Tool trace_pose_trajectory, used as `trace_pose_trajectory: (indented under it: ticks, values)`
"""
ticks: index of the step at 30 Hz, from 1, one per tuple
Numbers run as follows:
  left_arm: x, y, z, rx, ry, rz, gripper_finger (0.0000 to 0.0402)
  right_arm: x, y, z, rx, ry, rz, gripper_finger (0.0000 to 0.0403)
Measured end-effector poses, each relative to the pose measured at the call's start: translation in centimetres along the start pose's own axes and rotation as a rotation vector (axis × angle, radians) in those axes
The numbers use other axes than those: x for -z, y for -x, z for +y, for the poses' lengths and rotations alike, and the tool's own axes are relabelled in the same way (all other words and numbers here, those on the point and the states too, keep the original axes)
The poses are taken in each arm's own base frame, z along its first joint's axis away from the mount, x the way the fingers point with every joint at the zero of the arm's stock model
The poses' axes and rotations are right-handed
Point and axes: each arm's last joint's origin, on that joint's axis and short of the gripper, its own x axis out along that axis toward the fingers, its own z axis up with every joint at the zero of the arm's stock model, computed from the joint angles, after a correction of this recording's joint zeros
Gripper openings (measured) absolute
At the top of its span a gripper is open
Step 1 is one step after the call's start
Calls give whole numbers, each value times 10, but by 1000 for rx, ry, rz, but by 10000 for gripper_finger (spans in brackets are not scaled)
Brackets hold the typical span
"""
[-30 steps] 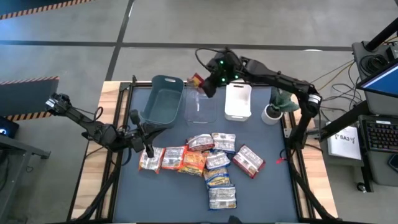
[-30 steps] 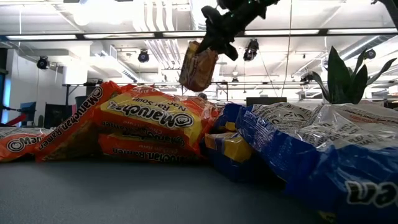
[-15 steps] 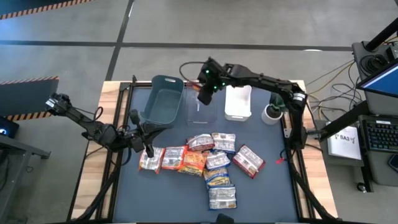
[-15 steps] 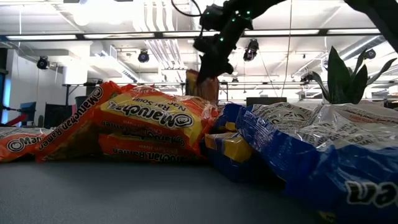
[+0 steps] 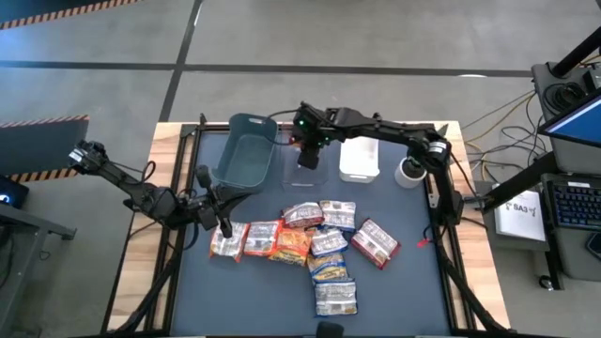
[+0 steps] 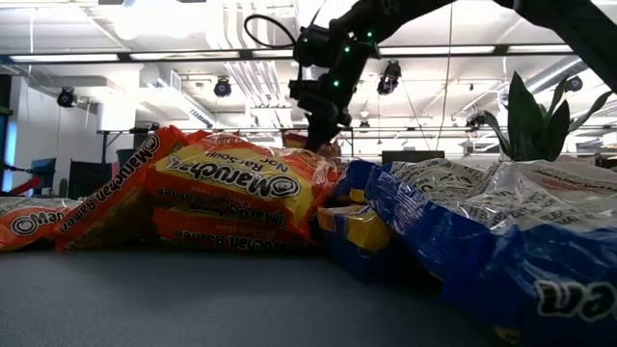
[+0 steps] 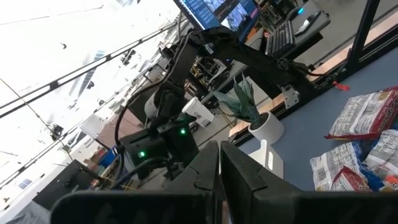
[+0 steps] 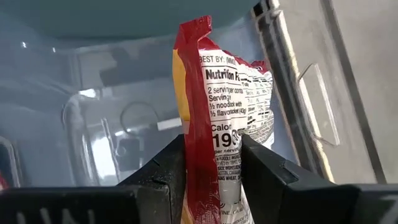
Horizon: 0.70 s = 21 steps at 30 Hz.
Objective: Sort Maruchan noodles
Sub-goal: Put the red noodle pack into the transparent bin, then put the orange noodle pack into the dark green bin
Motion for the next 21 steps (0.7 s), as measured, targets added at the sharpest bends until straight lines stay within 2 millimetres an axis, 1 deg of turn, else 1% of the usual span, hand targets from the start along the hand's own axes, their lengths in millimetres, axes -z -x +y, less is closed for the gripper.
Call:
trace_pose_trajectory:
  ticks: [8, 11, 17, 21]
  values:
    - [0, 0, 0, 0, 0, 0, 0, 0, -1, 0, 0, -4, 0, 120]
    - [0, 0, 0, 0, 0, 0, 0, 0, -2, 0, -1, -9, 1, 127]
    - [0, 0, 0, 0, 1, 0, 0, 5, -24, 3, -10, -23, 51, 171]
    - [0, 0, 0, 0, 1, 0, 0, 5, -24, 3, -18, -41, 54, 203]
